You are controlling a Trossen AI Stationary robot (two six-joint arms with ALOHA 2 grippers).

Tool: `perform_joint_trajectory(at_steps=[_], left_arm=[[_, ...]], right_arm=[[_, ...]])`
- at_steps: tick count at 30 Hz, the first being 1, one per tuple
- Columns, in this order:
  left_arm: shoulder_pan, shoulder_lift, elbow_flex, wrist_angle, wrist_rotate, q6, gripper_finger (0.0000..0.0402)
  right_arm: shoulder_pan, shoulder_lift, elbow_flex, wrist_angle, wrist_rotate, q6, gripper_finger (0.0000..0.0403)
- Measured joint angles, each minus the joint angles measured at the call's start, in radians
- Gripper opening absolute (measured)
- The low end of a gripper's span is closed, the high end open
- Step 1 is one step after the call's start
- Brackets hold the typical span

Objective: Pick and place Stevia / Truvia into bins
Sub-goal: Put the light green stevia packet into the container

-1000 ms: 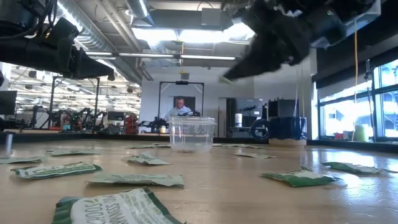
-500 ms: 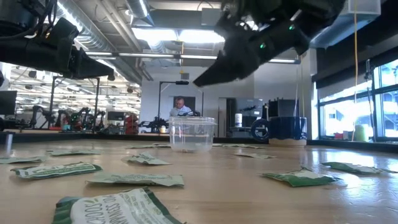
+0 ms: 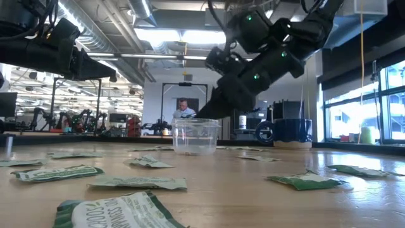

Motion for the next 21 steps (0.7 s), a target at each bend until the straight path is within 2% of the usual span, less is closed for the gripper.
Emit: perform_joint_trajectory(at_steps=[16, 21], left_arm=[[0.0, 0.0, 0.0, 0.0, 0.0, 0.0, 0.0086], [0.0, 0.0, 0.0, 0.0, 0.0, 0.0, 0.0086]], right_arm=[[0.0, 0.016, 0.0, -0.001, 0.0, -0.036, 0.0026], [0.0, 0.016, 0.009, -0.008, 0.001, -0.052, 0.0046]])
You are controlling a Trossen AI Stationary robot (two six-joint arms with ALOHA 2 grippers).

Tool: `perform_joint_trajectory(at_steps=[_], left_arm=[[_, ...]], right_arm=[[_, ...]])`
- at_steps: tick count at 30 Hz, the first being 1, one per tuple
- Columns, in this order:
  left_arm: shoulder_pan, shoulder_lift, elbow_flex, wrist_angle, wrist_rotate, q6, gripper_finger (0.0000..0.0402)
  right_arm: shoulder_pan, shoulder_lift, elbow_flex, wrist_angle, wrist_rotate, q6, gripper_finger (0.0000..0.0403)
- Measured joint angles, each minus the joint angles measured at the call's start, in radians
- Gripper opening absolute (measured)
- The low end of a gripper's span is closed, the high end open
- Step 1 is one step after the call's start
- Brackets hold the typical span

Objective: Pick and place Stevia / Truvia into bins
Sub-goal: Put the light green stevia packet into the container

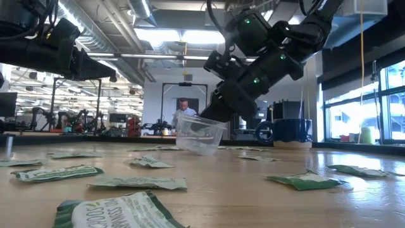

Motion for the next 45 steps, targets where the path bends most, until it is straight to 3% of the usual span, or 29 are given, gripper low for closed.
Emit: perform_joint_trajectory(at_steps=[7, 11, 17, 20, 25, 33, 45], left_arm=[[0.0, 0.0, 0.0, 0.0, 0.0, 0.0, 0.0086], [0.0, 0.0, 0.0, 0.0, 0.0, 0.0, 0.0086], [0.0, 0.0, 0.0, 0.0, 0.0, 0.0, 0.0086], [0.0, 0.0, 0.0, 0.0, 0.003, 0.0, 0.0086], [0.0, 0.0, 0.0, 0.0, 0.005, 0.0, 0.0086], [0.0, 0.009, 0.0, -0.001, 0.005, 0.0, 0.0086], [0.0, 0.025, 0.0, -0.001, 0.005, 0.0, 0.0086]], right_arm=[[0.0, 0.0, 0.077, -0.09, 0.002, -0.003, 0.0104], [0.0, -0.033, 0.138, -0.277, 0.002, -0.003, 0.0119], [0.031, -0.188, 0.122, -0.554, -0.002, 0.017, 0.0121], [0.056, -0.279, 0.082, -0.611, -0.006, 0.051, 0.0121], [0.083, -0.361, -0.053, -0.518, -0.01, 0.06, 0.0121], [0.089, -0.309, -0.246, -0.152, -0.101, 0.11, 0.0121], [0.089, -0.182, -0.266, -0.138, -0.142, 0.136, 0.0081]])
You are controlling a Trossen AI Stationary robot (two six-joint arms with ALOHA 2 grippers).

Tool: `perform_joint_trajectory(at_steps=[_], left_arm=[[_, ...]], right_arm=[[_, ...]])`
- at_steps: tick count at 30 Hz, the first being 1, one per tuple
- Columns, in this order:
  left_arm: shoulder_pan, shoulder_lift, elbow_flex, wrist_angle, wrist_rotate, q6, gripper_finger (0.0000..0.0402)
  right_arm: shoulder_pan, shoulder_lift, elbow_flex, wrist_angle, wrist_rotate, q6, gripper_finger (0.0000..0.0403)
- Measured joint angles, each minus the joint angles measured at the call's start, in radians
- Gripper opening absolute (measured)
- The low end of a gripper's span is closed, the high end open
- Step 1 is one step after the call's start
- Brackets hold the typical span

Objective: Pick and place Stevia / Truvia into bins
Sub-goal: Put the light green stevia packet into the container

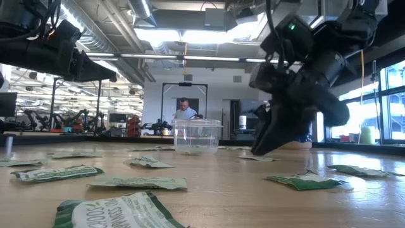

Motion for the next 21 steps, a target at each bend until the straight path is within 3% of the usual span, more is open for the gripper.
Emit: perform_joint_trajectory(at_steps=[8, 21], left_arm=[[0.0, 0.003, 0.0, 0.0, -0.001, 0.0, 0.0086], [0.0, 0.003, 0.0, 0.0, -0.001, 0.0, 0.0086]], right_arm=[[-0.001, 0.03, 0.003, 0.017, 0.002, 0.0, 0.0072], [-0.001, 0.019, 0.002, 0.012, 0.021, -0.006, 0.0004]])
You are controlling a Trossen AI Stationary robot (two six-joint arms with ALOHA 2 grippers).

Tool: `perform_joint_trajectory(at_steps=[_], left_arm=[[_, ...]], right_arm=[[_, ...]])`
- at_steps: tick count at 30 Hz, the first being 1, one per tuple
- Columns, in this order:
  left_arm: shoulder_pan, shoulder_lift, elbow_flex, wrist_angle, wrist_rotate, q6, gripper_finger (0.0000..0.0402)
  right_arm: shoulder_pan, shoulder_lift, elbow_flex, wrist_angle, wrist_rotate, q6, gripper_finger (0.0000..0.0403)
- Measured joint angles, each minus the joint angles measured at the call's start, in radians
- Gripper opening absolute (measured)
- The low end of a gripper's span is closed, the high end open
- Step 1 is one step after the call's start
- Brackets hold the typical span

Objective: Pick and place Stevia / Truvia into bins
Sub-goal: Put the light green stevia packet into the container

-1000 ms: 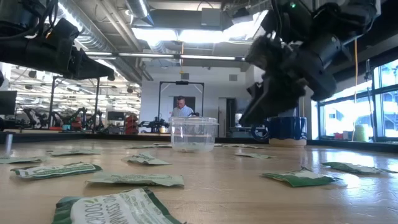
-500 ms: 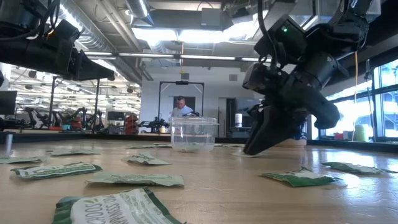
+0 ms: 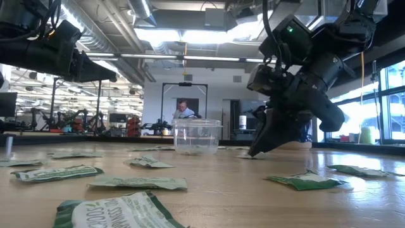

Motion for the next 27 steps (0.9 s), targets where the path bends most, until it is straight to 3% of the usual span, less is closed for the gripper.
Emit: perform_joint_trajectory(at_steps=[12, 27], left_arm=[[0.0, 0.0, 0.0, 0.0, -0.001, 0.0, 0.0086], [0.0, 0.006, 0.0, 0.0, -0.001, 0.0, 0.0086]], right_arm=[[-0.006, -0.173, 0.086, -0.028, 0.05, -0.082, 0.0011], [-0.086, 0.008, 0.262, -0.019, 0.052, -0.134, 0.0012]])
